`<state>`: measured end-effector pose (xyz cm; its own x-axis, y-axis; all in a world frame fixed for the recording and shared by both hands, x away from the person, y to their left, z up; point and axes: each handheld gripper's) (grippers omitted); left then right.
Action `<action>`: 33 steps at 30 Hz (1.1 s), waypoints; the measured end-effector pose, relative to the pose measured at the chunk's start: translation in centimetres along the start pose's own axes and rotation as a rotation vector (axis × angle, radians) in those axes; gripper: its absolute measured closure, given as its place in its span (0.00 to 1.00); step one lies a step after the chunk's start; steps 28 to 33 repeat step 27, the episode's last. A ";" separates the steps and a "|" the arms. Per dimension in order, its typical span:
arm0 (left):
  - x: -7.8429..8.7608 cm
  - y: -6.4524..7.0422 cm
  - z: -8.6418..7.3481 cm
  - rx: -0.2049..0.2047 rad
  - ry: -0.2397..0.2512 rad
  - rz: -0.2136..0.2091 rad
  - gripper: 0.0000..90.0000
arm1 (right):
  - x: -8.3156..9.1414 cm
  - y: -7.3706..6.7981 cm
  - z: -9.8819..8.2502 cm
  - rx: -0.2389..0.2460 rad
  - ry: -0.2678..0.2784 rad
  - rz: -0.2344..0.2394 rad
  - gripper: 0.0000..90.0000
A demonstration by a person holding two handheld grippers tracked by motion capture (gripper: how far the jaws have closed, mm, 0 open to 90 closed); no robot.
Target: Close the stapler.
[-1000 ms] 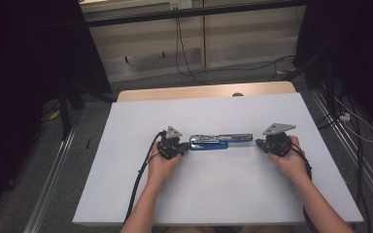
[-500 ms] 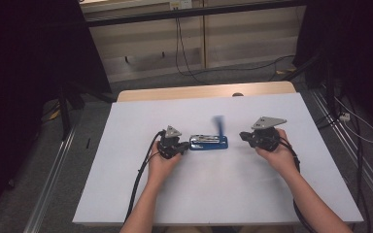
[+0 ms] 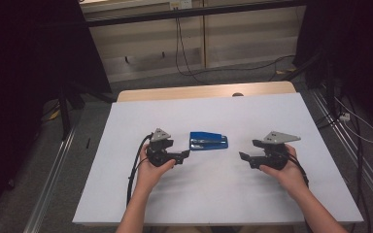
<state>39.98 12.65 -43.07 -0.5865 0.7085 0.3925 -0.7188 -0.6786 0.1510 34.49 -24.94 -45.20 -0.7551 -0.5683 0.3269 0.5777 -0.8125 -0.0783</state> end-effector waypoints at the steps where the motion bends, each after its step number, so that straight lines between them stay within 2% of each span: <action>1: 0.5 0.0 0.0 -0.001 0.008 0.002 0.19 | 0.5 -0.1 -0.2 0.008 -0.005 -0.007 0.26; 5: 2.7 -0.2 -0.8 0.009 0.030 0.020 0.14 | 2.7 -0.2 -0.8 -0.009 0.008 -0.022 0.20; 11: 6.0 -0.9 -2.5 0.010 0.035 0.041 0.12 | 4.9 -0.6 -1.9 0.005 -0.013 -0.037 0.18; 17: 9.0 -1.7 -3.9 0.006 0.048 0.054 0.11 | 6.3 -1.0 -2.5 0.002 -0.017 -0.046 0.17; 20: 10.2 -2.1 -4.7 0.019 0.051 0.065 0.11 | 6.6 -1.2 -2.7 0.004 -0.011 -0.046 0.16; 23: 10.7 -2.5 -5.0 0.042 0.063 0.076 0.10 | 6.7 -1.1 -2.8 0.002 -0.008 -0.051 0.16; 33: 10.9 -2.8 -5.1 0.049 0.073 0.069 0.08 | 6.6 -0.9 -2.9 -0.006 0.000 -0.058 0.15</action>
Point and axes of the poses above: each handheld gripper's, and its own axes: x roughly backward along the jaws, z roughly out of its top, y roughly to its right, and after that the axes turned 12 degrees about y, right-handed
